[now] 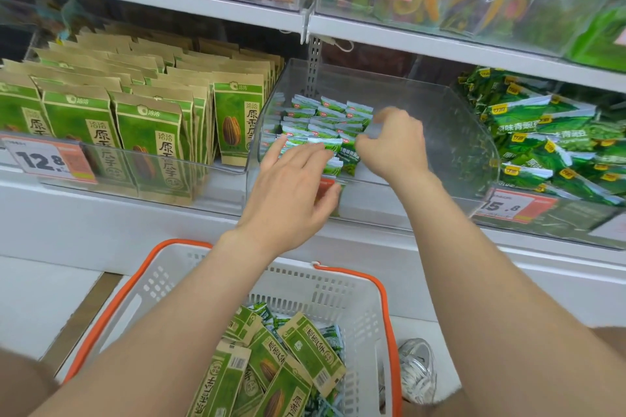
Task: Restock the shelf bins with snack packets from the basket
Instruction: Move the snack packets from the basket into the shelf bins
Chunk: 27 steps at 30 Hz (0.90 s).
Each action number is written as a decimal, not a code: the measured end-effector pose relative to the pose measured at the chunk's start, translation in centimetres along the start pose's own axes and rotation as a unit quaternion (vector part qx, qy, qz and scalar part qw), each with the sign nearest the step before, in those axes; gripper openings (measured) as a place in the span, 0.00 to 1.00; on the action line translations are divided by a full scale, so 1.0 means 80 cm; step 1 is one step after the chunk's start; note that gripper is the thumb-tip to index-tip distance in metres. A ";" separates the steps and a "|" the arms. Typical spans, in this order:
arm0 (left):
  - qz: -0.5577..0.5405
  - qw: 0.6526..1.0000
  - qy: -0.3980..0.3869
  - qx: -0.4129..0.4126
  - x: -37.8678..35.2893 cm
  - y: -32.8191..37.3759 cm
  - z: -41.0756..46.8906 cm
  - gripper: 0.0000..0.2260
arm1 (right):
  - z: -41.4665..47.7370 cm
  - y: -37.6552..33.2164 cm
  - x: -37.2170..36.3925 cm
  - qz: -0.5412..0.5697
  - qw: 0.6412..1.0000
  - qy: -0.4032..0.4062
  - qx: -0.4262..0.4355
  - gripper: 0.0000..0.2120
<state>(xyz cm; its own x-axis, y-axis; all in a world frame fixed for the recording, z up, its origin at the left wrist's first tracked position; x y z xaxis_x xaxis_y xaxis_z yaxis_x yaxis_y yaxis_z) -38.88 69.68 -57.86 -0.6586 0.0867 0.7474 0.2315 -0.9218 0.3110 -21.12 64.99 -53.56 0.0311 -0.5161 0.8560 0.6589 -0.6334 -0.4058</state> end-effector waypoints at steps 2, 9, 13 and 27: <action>-0.058 0.997 0.029 -0.030 0.012 0.005 -0.002 0.20 | -0.031 -0.023 0.026 -0.005 0.992 0.104 0.070 0.13; -0.046 0.988 0.140 -0.048 0.026 0.013 -0.079 0.05 | -0.189 -0.079 0.010 0.009 0.939 0.178 0.293 0.05; -0.101 0.975 -0.179 0.082 -0.078 -0.025 -0.152 0.04 | -0.242 -0.049 -0.094 -0.081 0.941 -0.048 0.325 0.09; -0.086 0.687 -0.681 0.240 -0.256 -0.038 -0.440 0.31 | -0.360 0.047 -0.270 -0.277 0.782 -0.486 0.274 0.08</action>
<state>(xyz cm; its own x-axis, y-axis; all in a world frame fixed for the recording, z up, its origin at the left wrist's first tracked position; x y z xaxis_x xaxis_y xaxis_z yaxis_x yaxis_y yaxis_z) -51.29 57.41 -94.76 0.4979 0.7533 0.4298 0.6591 -0.6508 0.3770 -41.01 57.14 -82.78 0.0082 0.6007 0.7994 0.9888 -0.1241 0.0831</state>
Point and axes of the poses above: each hand's wrist, its own z-axis towards the middle knuckle, its own x-axis out of the back of the hand, y = z × x, the point moved 9 cm from there along z, towards the middle knuckle, and after that the axes turned 7 degrees about -z, right-handed, at the moved point
